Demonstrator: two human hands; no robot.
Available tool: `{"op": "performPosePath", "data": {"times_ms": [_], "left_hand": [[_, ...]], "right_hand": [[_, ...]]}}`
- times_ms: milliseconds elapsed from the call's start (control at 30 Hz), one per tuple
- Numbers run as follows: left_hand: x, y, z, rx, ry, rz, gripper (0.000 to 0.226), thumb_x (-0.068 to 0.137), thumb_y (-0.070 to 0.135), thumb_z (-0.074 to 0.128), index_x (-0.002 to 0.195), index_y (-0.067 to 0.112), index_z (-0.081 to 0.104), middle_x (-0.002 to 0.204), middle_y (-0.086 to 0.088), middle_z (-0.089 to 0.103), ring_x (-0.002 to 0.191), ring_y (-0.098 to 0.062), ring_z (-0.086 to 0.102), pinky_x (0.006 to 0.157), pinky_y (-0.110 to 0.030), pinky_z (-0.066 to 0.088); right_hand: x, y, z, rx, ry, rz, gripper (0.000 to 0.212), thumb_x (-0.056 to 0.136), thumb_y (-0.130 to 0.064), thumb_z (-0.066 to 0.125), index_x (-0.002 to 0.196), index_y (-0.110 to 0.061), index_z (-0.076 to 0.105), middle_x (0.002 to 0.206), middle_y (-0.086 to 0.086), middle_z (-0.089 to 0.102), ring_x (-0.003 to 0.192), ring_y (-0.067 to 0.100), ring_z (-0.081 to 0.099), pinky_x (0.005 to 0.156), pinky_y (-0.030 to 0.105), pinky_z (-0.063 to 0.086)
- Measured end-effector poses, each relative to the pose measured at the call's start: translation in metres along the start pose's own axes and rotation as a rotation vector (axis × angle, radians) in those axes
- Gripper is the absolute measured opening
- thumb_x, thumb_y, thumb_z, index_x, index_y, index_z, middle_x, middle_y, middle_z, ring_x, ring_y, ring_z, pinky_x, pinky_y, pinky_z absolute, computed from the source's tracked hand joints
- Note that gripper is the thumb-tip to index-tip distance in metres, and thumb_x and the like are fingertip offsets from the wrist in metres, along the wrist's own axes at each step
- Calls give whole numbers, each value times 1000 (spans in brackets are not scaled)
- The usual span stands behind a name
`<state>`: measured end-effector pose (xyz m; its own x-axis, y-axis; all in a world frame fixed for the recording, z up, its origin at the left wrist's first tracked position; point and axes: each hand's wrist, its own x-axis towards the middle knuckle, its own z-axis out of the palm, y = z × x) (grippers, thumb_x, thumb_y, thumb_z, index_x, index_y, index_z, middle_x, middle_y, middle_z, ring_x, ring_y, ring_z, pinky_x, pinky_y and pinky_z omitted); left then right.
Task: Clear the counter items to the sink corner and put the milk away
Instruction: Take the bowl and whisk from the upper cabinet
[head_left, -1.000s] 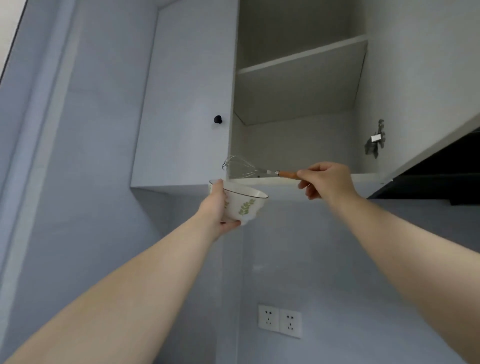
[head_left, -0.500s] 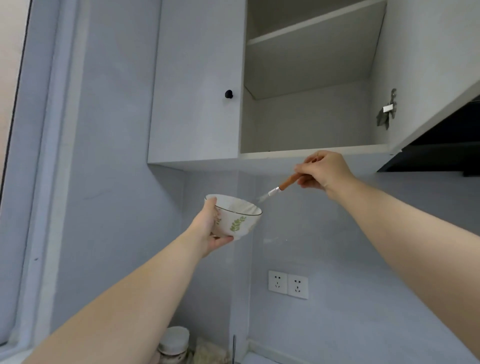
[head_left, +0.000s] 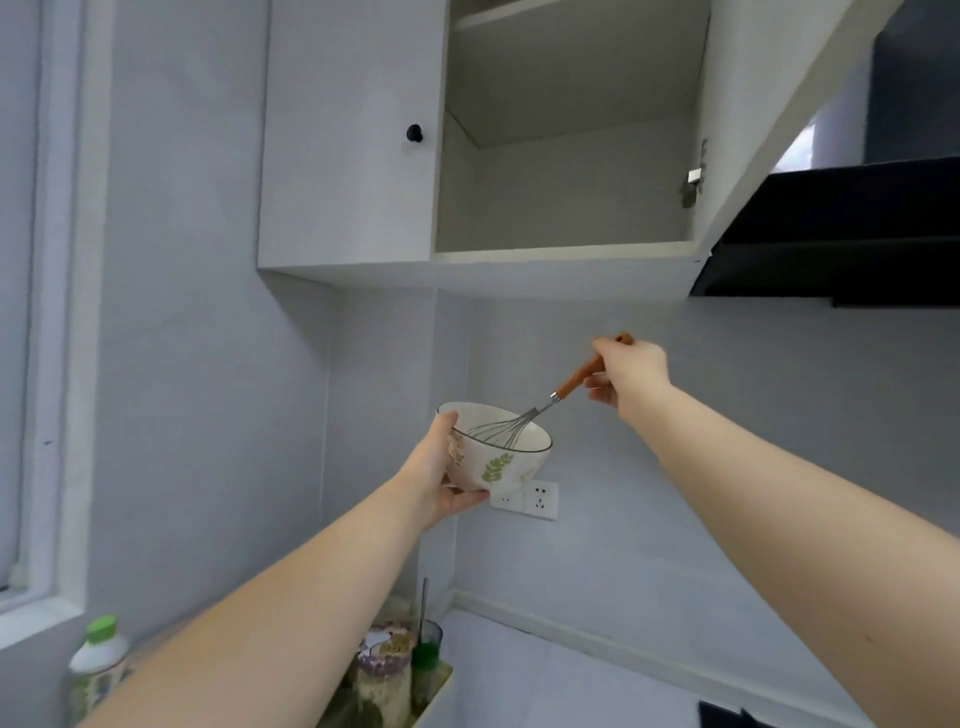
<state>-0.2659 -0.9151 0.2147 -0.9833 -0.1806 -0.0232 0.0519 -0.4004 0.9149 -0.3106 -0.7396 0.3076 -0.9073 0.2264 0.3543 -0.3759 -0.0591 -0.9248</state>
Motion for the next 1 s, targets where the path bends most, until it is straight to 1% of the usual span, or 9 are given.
{"op": "performPosePath", "data": {"times_ms": [100, 200, 300, 400, 467, 600, 700, 833, 1000], "left_hand": [[-20, -16, 24, -7, -15, -14, 37, 91, 48, 47, 115, 20, 45, 114, -12, 53, 98, -28, 56, 80, -41, 50], [-48, -42, 59, -18, -21, -34, 40, 90, 48, 45, 118, 20, 44, 115, -12, 53, 97, -28, 56, 78, -41, 50], [-76, -74, 94, -27, -40, -74, 39, 90, 47, 45, 117, 19, 44, 115, -13, 53, 100, -29, 55, 82, -43, 49], [-99, -107, 131, -56, -72, -127, 39, 90, 47, 45, 117, 19, 44, 114, -13, 53, 102, -30, 54, 82, -43, 48], [-117, -135, 164, -39, -99, -183, 39, 90, 48, 44, 118, 20, 44, 114, -13, 53, 101, -30, 54, 82, -43, 48], [-144, -186, 221, -15, -176, -246, 39, 90, 48, 42, 119, 23, 42, 115, -13, 52, 101, -30, 54, 81, -42, 47], [-164, -221, 265, -4, -242, -309, 38, 90, 48, 43, 119, 23, 41, 116, -14, 52, 103, -31, 55, 81, -43, 48], [-185, -266, 317, 33, -299, -389, 37, 90, 46, 45, 117, 23, 37, 115, -15, 51, 111, -34, 55, 88, -46, 46], [-205, -329, 387, 115, -398, -469, 37, 89, 45, 46, 119, 27, 37, 115, -15, 52, 102, -32, 57, 83, -46, 48]], "right_hand": [[-14, -2, -32, -5, 33, 20, 21, 88, -13, 53, 70, -12, 42, 60, 6, 54, 47, 17, 51, 43, 26, 44], [-33, -4, -84, -54, 67, 39, 19, 88, -12, 51, 71, -14, 42, 60, 5, 54, 46, 16, 51, 42, 24, 43], [-54, 0, -145, -74, 99, 54, 18, 88, -11, 50, 72, -14, 42, 63, 5, 51, 47, 16, 49, 44, 26, 43], [-77, 6, -203, -94, 122, 87, 13, 87, -9, 49, 75, -12, 46, 61, 4, 52, 45, 16, 49, 41, 22, 43], [-93, 10, -250, -107, 148, 116, 9, 86, -7, 48, 77, -10, 47, 60, 5, 54, 45, 16, 49, 42, 22, 43], [-118, 20, -333, -128, 209, 141, 10, 85, -5, 48, 75, -8, 48, 55, 4, 57, 48, 16, 49, 44, 22, 42], [-128, 29, -395, -116, 275, 162, 8, 84, -8, 50, 76, -9, 51, 58, 5, 60, 53, 15, 51, 48, 23, 43], [-142, 53, -472, -35, 324, 275, 18, 87, -14, 52, 69, -11, 54, 62, 4, 58, 61, 16, 54, 56, 27, 45], [-150, 88, -564, 28, 423, 376, 27, 92, -19, 48, 66, -14, 54, 67, 1, 54, 68, 14, 52, 60, 29, 40]]}}
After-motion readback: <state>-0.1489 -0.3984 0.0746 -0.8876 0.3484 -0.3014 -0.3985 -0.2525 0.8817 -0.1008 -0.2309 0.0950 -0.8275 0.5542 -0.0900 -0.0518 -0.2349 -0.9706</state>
